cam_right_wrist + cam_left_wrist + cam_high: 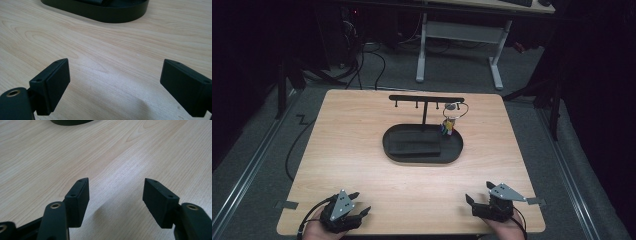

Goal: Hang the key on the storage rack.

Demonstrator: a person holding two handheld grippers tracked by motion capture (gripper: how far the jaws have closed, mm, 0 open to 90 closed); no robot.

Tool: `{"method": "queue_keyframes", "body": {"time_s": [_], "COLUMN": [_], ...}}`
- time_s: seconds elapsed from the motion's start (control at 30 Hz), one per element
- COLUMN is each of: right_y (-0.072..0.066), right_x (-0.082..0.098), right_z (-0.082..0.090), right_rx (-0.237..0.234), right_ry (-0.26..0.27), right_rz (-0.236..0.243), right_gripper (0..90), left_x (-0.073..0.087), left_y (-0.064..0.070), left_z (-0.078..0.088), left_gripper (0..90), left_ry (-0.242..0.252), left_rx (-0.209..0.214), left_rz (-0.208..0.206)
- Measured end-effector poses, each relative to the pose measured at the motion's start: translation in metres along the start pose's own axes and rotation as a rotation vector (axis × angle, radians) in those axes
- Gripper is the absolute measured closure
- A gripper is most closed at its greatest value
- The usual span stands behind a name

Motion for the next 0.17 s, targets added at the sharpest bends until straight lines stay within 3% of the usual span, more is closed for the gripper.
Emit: {"method": "queue_keyframes", "body": {"time_s": [0.17], "right_y": [-0.0009], "right_x": [-0.0029], "right_z": [-0.0010], "right_rx": [0.012], "right_ry": [0.010], "right_rz": [-0.008], "right_gripper": [10.2], "left_x": [0.0020], "left_y": [-0.0040], "left_z": [0.0009], "left_gripper": [38.7], "left_ry": [0.002], "left_rx": [-0.001], "left_rz": [0.005]}}
Point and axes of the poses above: each handheld gripper's, and its own axes: z roughly backward along the jaws, x roughly out of its underside, y roughly to its right, the point moved 10 cm from there along -z, roughly forward along the jaws, and after that the axes turned 1 degree about -z, right-handed, at the moved point
